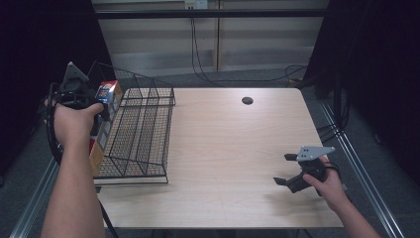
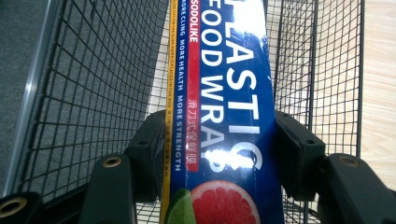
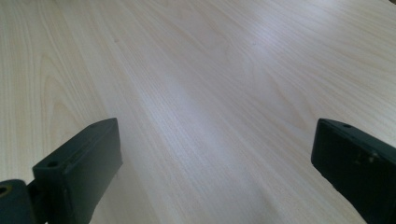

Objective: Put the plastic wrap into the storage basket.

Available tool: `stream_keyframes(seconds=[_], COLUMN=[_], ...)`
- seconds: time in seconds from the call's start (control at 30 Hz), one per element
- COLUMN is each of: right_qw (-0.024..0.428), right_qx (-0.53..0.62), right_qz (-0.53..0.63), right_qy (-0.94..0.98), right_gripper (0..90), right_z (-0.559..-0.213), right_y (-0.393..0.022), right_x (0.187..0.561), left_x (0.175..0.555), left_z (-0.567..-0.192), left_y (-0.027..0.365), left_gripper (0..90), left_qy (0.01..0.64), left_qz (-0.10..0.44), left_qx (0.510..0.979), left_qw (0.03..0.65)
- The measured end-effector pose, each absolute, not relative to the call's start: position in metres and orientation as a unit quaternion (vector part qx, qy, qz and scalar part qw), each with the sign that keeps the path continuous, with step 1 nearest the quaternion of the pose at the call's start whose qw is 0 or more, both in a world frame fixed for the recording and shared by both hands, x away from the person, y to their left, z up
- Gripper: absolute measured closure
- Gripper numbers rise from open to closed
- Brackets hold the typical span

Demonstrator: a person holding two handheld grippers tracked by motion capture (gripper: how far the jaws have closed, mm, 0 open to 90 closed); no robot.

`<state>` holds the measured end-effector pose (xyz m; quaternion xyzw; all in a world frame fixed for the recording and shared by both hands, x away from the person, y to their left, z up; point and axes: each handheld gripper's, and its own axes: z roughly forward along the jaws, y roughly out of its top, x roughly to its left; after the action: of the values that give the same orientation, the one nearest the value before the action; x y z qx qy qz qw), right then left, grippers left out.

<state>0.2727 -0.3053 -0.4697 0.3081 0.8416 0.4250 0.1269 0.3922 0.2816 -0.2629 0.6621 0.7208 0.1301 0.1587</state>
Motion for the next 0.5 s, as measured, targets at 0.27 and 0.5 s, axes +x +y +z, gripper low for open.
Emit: stream_keyframes(seconds=[0.27,0.5], right_qw=[0.128,0.128], right_qx=[0.308,0.311], right_qz=[0.419,0.419], right_qy=[0.844,0.844], right_gripper=[1.6,1.6], right_z=[-0.471,-0.472], right_y=[-0.305,-0.307], right_x=[0.273,0.274], left_x=[0.400,0.406], left_z=[-0.267,-0.269], left_y=[0.280,0.276], left_gripper=[42.8,42.7], left_qy=[0.719,0.722], left_qz=[0.131,0.130], left_qx=[0.665,0.660], left_qw=[0.156,0.160])
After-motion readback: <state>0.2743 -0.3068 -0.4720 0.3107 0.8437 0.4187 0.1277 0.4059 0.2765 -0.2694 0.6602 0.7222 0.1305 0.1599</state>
